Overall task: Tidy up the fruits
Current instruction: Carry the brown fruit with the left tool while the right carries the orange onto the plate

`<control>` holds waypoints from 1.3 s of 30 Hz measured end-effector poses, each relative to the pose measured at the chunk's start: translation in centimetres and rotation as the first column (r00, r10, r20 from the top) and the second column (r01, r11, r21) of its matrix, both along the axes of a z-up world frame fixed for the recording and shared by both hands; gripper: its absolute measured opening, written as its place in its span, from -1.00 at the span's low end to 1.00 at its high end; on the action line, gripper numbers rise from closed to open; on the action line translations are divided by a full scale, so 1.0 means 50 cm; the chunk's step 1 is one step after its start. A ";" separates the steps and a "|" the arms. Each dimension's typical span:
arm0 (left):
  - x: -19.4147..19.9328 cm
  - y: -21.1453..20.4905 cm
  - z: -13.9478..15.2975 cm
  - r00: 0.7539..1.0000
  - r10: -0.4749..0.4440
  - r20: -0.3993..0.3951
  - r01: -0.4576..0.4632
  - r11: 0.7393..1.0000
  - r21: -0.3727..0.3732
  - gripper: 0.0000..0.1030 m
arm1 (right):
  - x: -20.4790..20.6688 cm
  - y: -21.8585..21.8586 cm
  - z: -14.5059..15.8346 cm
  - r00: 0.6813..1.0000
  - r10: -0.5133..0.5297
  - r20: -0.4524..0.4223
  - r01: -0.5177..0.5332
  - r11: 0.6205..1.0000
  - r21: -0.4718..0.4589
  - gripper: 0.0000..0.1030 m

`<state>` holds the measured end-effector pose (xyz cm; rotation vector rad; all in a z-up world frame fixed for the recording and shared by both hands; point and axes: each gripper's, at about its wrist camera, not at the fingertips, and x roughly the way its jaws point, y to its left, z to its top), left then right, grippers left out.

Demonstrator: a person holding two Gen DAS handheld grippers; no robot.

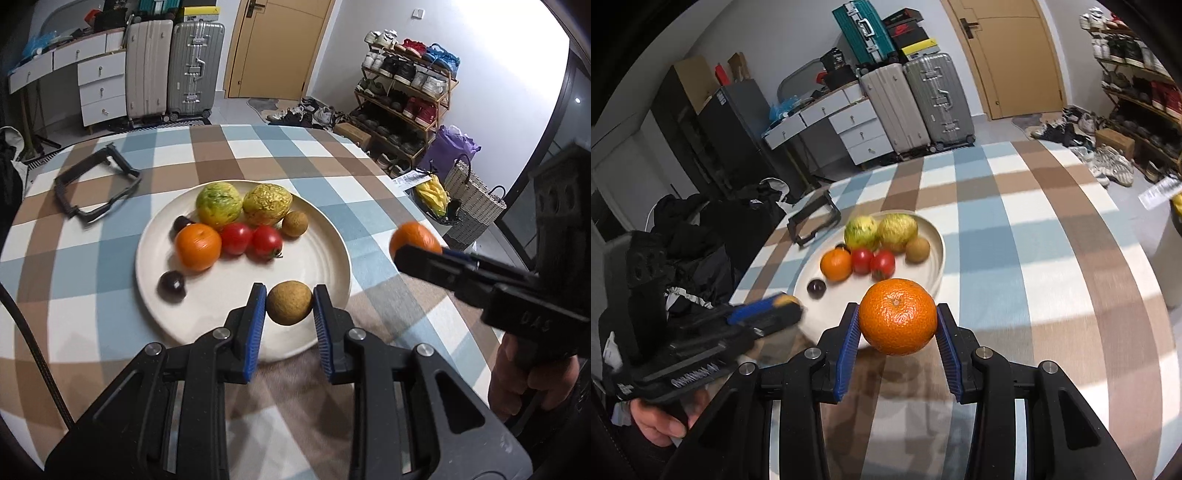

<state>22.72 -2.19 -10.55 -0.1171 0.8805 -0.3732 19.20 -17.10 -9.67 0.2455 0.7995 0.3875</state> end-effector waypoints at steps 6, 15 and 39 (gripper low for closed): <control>0.060 -0.031 -0.032 0.999 -0.016 -0.030 0.017 1.000 0.001 -0.55 | 0.071 0.000 0.008 1.000 0.020 0.000 -0.020 1.000 0.012 -0.20; 0.116 -0.068 -0.070 0.996 -0.060 -0.064 0.061 0.998 0.000 -0.55 | 0.162 0.011 -0.024 0.996 0.054 -0.076 -0.053 0.999 0.009 -0.20; 0.149 -0.079 -0.100 0.993 -0.091 -0.080 0.091 0.996 -0.005 -0.55 | 0.199 0.026 -0.084 0.989 0.043 -0.140 -0.047 0.998 -0.030 -0.17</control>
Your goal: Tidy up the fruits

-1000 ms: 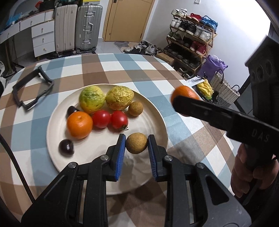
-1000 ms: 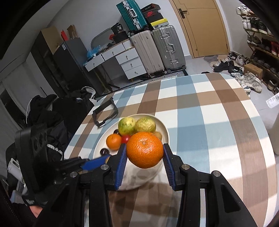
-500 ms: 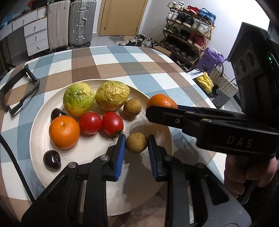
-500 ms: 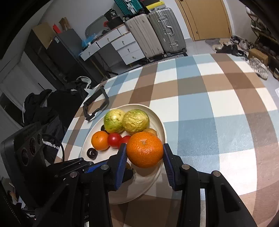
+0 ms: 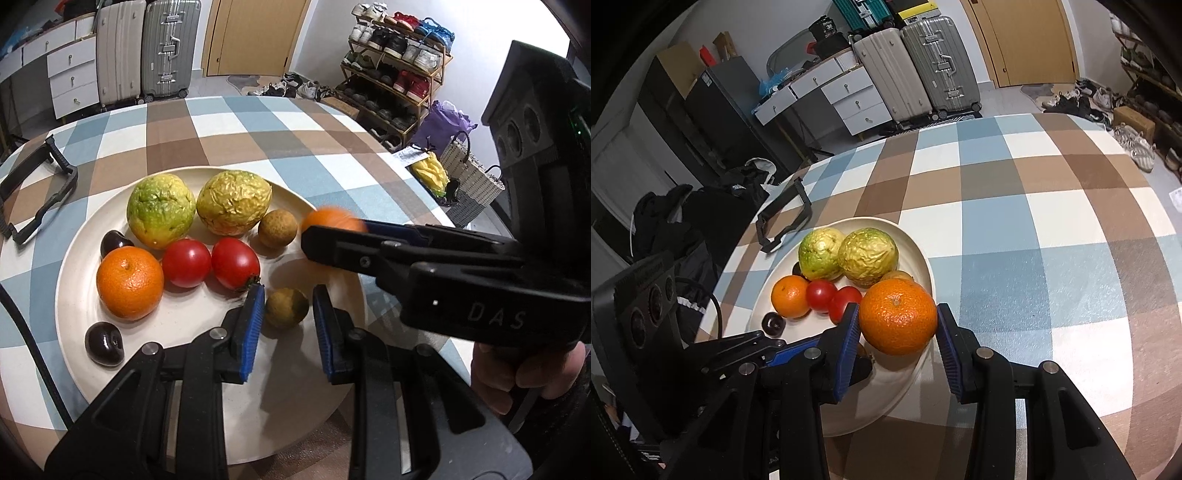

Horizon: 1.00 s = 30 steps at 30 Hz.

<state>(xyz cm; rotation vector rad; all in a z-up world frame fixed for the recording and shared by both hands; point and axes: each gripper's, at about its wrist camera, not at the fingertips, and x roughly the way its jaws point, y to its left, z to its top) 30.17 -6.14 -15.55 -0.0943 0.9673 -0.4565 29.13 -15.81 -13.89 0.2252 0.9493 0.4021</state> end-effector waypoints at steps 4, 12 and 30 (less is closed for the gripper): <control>-0.003 0.003 0.004 1.000 0.003 -0.025 -0.003 1.000 0.011 -0.53 | -0.005 -0.002 0.008 1.000 -0.001 0.018 0.000 1.000 0.015 0.01; -0.045 0.015 0.046 1.000 0.019 0.010 -0.019 1.000 0.020 -0.43 | -0.045 -0.021 0.054 0.995 -0.047 0.086 0.047 0.999 0.005 0.04; -0.265 0.122 0.272 0.842 0.295 0.452 -0.325 0.946 -0.011 0.96 | -0.338 -0.041 0.262 0.764 -0.215 0.609 0.186 0.976 0.112 0.93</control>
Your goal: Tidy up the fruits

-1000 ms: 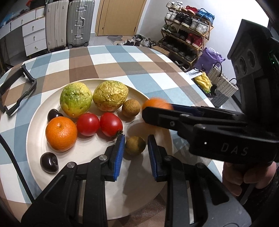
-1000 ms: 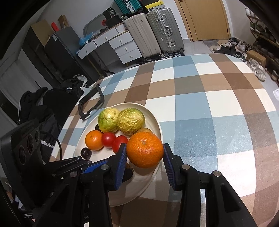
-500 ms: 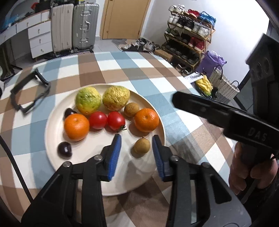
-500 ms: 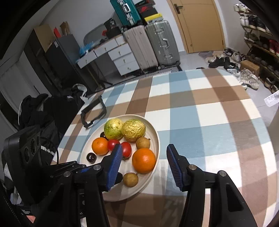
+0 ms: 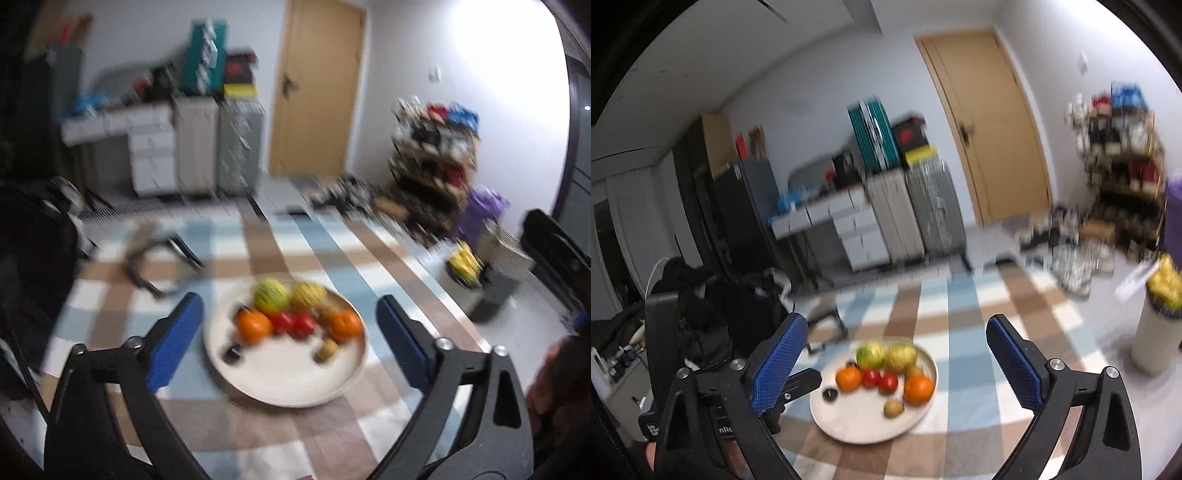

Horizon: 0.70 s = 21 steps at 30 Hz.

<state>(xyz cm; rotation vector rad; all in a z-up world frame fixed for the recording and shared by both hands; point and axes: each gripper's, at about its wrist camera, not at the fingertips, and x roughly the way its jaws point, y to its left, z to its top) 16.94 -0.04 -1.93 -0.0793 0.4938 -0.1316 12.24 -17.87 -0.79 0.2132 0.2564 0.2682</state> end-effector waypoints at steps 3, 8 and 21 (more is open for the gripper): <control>-0.058 0.023 0.032 0.990 0.048 0.130 -0.048 0.999 -0.004 0.98 | -0.058 0.019 0.021 0.991 -0.044 0.125 0.049 0.998 -0.037 0.95; -0.114 0.050 0.052 0.975 0.091 0.204 -0.090 0.996 -0.014 0.98 | -0.132 0.065 0.035 0.957 -0.060 0.284 0.106 0.983 -0.148 0.97; -0.214 0.093 -0.019 0.944 0.192 0.268 -0.206 0.978 0.025 0.98 | -0.185 0.089 -0.044 0.947 -0.074 0.311 0.154 0.958 -0.242 1.00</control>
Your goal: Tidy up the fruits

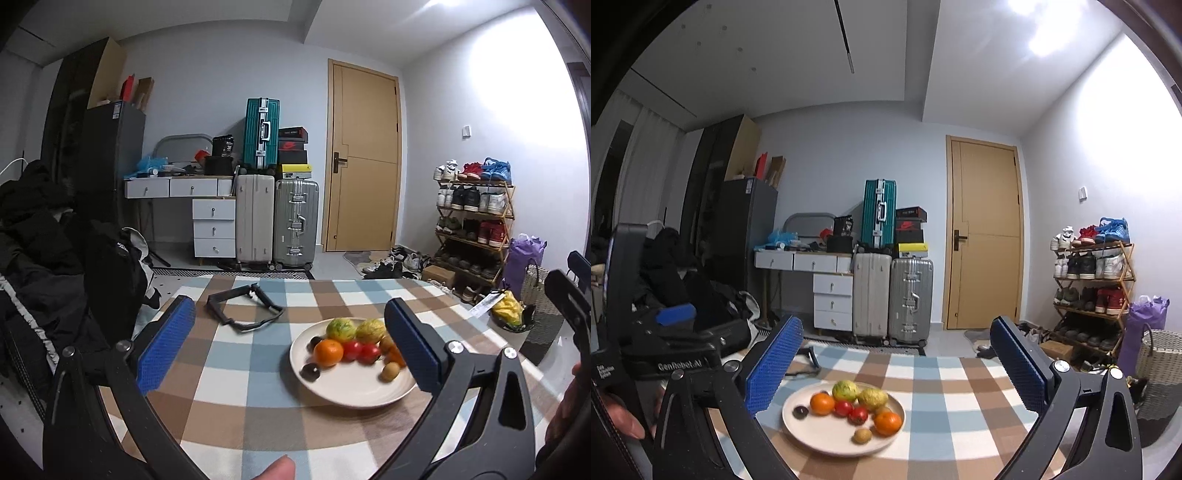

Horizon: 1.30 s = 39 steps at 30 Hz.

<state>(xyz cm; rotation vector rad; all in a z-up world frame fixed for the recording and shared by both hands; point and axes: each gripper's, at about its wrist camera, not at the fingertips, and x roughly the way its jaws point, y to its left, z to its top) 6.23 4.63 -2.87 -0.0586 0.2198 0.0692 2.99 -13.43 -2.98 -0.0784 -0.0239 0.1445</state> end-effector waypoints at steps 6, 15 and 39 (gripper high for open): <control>0.013 0.001 -0.066 0.999 0.019 -0.028 -0.018 0.999 0.034 0.98 | 0.020 -0.003 -0.073 0.996 -0.044 -0.082 0.041 0.998 -0.037 1.00; 0.053 -0.001 -0.129 0.996 0.020 -0.090 -0.013 0.997 0.079 0.98 | 0.073 -0.026 -0.143 0.979 -0.050 -0.197 0.049 0.999 -0.012 1.00; 0.073 0.004 -0.139 0.993 -0.036 -0.113 0.040 0.999 0.034 0.98 | 0.133 -0.034 -0.168 0.943 -0.027 -0.332 0.034 0.999 0.017 1.00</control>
